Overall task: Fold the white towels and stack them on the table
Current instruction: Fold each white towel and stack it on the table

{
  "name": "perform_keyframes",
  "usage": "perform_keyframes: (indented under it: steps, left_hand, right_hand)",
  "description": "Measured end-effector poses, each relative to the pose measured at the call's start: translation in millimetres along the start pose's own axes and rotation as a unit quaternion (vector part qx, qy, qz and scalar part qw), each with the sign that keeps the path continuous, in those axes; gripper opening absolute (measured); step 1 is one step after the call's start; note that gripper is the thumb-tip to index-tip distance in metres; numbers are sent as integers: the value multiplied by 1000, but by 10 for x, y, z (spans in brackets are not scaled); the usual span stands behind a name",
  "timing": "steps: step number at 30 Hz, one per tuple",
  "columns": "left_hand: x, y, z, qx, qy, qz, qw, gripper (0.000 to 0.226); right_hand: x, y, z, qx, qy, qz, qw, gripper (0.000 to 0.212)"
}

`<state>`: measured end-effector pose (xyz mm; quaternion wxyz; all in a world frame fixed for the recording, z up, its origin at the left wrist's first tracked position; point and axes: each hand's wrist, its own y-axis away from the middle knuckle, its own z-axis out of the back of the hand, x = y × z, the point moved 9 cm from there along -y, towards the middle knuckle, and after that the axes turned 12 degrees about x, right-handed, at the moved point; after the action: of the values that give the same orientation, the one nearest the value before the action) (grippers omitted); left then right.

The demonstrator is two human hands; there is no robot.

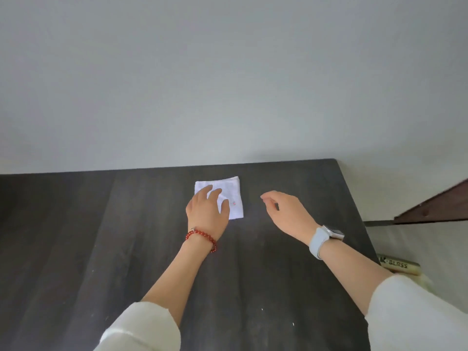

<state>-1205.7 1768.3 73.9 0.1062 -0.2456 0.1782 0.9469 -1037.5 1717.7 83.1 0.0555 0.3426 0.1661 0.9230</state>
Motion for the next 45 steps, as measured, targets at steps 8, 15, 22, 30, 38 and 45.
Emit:
perform_keyframes:
  steps: [8, 15, 22, 30, 38, 45]
  left_hand:
    - [-2610, 1496, -599, 10, 84, -257, 963, 32]
    - [-4874, 4004, -2306, 158, 83, -442, 879, 29]
    - [-6312, 6797, -4051, 328, 3, -623, 711, 30]
    - [-7112, 8860, -5705, 436, -77, -694, 567, 29]
    - [-8688, 10120, -7273, 473, -100, -718, 501, 26]
    - [-9821, 11334, -8400, 489, -120, -732, 459, 23]
  right_hand:
    - [-1167, 2600, 1318, -196, -32, -70, 978, 21]
    - [-2595, 6401, 1599, -336, -42, -246, 908, 20]
    - [-3655, 10003, 830, -478, -136, -465, 732, 22]
    - [-4510, 12226, -210, -562, -229, -557, 567, 22]
    - [-5892, 13832, 67, -584, -278, -582, 493, 20]
    - [-6892, 15148, 282, -606, -302, -588, 442, 20]
